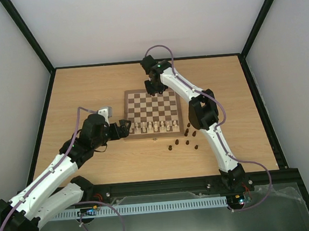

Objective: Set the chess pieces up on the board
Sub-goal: Place the chess piece on the chessboard.

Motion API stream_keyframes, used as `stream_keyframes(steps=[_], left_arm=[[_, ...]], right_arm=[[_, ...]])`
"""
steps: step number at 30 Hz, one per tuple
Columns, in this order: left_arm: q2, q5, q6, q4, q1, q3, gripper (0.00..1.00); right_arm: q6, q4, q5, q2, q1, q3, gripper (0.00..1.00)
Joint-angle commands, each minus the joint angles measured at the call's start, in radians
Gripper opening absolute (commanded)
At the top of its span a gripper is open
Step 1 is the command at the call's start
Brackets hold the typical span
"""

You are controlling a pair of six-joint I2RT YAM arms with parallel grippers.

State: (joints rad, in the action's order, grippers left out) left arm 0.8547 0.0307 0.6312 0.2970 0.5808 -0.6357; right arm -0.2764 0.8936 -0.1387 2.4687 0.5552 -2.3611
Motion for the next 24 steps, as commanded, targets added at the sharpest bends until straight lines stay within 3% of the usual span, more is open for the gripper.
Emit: stream_keyframes(steps=[1, 7, 12, 17, 24], left_arm=[[0.004, 0.008, -0.007, -0.027, -0.007, -0.004, 0.99], [0.004, 0.006, -0.006, -0.025, -0.007, -0.005, 0.99], [0.02, 0.006, -0.005, -0.039, -0.007, -0.007, 1.0], [0.032, 0.012, -0.004, -0.039, -0.007, -0.013, 1.0], [0.027, -0.01, -0.005, -0.031, -0.007, -0.018, 0.99]], right_arm=[[0.008, 0.038, -0.003, -0.02, -0.005, -0.031, 0.35], [0.019, -0.011, 0.055, -0.073, -0.005, 0.015, 0.48], [0.024, -0.046, 0.145, -0.094, -0.005, 0.011, 0.5], [0.026, -0.037, 0.139, -0.12, -0.005, 0.016, 0.51], [0.021, -0.06, 0.124, -0.216, -0.004, 0.084, 0.62]])
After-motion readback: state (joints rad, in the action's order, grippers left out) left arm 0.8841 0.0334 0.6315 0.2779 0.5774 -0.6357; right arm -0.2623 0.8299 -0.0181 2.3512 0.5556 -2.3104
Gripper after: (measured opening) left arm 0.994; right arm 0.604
